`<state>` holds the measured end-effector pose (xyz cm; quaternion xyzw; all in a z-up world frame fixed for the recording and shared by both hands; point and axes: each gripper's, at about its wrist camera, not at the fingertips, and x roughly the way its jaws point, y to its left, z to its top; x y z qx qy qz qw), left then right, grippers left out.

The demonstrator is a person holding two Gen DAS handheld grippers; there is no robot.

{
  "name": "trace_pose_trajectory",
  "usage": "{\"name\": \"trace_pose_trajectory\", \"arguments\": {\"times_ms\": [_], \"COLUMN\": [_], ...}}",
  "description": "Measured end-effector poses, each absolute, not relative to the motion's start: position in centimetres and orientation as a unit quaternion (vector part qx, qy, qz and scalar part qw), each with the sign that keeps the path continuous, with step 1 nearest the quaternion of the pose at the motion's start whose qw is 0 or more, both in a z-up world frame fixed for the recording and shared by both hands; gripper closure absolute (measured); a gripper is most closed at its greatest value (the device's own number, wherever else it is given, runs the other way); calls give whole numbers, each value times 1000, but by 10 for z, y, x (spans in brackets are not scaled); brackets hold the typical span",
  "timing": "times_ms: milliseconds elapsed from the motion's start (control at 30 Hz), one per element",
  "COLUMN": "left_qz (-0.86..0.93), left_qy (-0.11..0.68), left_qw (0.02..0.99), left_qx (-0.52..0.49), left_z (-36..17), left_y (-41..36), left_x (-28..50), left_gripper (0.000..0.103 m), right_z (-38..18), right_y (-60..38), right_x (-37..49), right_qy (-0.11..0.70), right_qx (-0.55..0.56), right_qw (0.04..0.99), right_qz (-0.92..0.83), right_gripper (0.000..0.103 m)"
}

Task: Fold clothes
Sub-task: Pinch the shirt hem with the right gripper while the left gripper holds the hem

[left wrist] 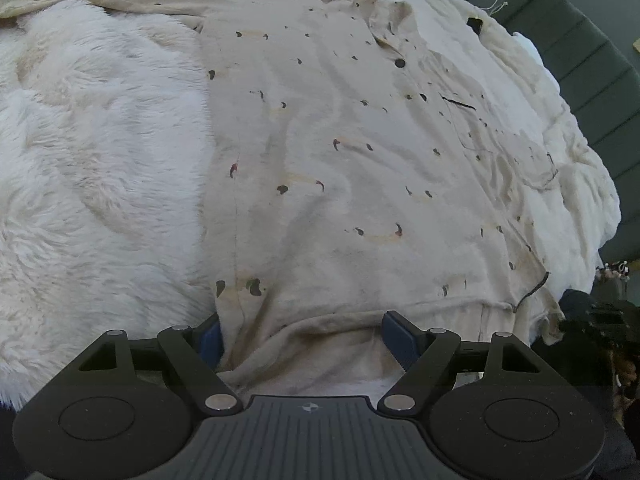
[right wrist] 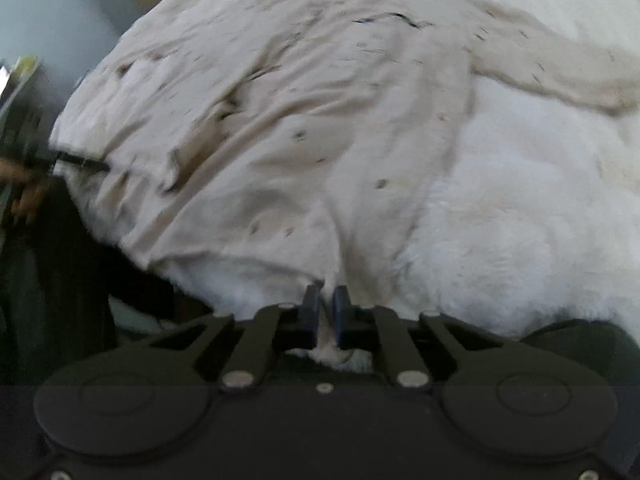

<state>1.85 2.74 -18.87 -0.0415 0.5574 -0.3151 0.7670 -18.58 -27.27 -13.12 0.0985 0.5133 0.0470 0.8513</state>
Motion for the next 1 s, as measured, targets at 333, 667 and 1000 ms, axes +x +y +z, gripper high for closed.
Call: {"name": "trace_pose_trajectory", "arguments": {"times_ms": [333,667,1000], "left_qz": [-323,-319,-322], "left_qy": [544,528,530], "left_qw": [773,783,782], "left_qx": [-42,-76,-63], "left_z": [-184,-181,-184], "left_y": [26,33,28], "left_x": [15,12,9], "left_gripper": [23,22,21], "right_z": [-104,-135,-151], "right_y": [-310,-355,-305], "right_x": [-190,-173,-177], "right_qy": [464,468,527], "right_qx": [167,246,146], "right_qw": [870,844,837], "right_qz": [-8,-89,-33], "right_gripper": [60,66,102]}}
